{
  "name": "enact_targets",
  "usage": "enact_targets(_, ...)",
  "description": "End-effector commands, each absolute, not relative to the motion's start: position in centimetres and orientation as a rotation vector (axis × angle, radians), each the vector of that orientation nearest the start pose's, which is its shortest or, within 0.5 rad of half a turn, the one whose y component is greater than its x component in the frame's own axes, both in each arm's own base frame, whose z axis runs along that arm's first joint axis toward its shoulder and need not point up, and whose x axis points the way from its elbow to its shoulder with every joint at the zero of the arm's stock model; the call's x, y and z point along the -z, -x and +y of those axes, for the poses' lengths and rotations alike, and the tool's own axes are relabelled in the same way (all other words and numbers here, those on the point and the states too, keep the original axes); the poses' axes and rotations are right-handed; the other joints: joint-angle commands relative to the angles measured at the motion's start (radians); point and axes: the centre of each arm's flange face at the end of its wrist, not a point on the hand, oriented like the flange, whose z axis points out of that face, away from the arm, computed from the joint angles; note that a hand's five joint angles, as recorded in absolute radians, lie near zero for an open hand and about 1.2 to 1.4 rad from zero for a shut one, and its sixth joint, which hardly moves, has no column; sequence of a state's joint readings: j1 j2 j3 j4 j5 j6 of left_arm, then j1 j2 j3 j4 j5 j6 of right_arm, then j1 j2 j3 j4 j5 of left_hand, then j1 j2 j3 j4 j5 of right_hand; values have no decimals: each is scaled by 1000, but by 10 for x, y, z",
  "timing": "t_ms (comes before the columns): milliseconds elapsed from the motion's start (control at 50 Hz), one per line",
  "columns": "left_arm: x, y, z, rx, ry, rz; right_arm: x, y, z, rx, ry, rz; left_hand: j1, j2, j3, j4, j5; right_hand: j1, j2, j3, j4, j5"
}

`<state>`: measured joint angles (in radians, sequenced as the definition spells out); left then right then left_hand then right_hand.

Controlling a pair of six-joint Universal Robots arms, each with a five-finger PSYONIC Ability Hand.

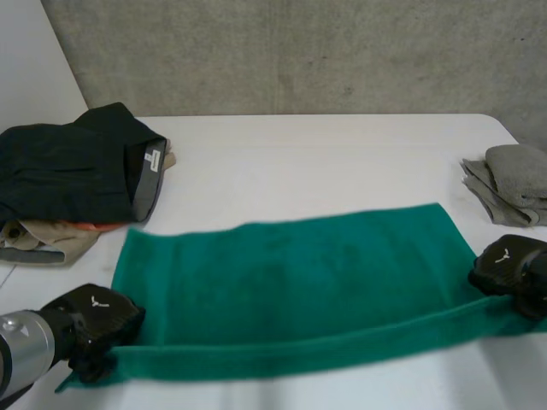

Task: Fold the laundry.

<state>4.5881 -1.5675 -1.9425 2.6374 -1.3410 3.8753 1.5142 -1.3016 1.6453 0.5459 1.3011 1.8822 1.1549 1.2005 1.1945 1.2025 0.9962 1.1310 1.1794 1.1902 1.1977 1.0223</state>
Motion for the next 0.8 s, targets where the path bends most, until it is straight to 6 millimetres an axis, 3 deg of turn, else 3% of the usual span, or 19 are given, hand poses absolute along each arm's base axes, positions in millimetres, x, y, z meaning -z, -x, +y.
enact_targets(20,-198,186,-224,1392,-1225,2496,-174,-158,-307,1422,1751,2520,241,196,202,194,225,265,217,206,199,199)
enact_targets(100,-193,193,-266,1485,-1055,2425,-170,-168,-334,1601,1610,2520,241,196,202,194,225,265,217,206,199,199)
enact_targets(180,-189,195,-284,1457,-970,2410,-169,-178,-361,1817,1516,2435,241,196,202,194,225,265,217,206,199,199)
enact_targets(280,-185,201,-289,1436,-958,2410,-162,-193,-382,1987,1484,2327,241,196,202,194,225,265,217,206,199,199)
enact_targets(540,-175,215,-287,1421,-1003,2410,-135,-215,-395,1980,1527,2269,241,196,202,194,225,265,217,206,199,199)
enact_targets(560,-174,215,-288,1417,-999,2409,-135,-216,-395,1982,1525,2270,166,120,127,118,150,265,217,206,199,199)
enact_targets(580,-174,215,-288,1416,-996,2402,-136,-217,-397,1997,1517,2276,-276,-322,-316,-324,-292,-293,-342,-352,-360,-359)
enact_targets(600,-175,215,-290,1421,-990,2396,-137,-216,-398,2004,1509,2293,-577,-623,-617,-625,-593,-822,-870,-881,-889,-888)
enact_targets(620,-177,214,-291,1428,-981,2385,-138,-216,-399,2013,1498,2308,-865,-911,-905,-913,-881,-956,-1005,-1016,-1023,-1022)
enact_targets(640,-179,214,-292,1434,-969,2375,-140,-214,-400,2027,1485,2325,-980,-1026,-1020,-1028,-996,-956,-1005,-1016,-1023,-1022)
enact_targets(800,-213,206,-298,1563,-789,2277,-184,-200,-403,2156,1248,2360,-980,-1026,-1020,-1028,-996,-956,-1005,-1016,-1023,-1022)
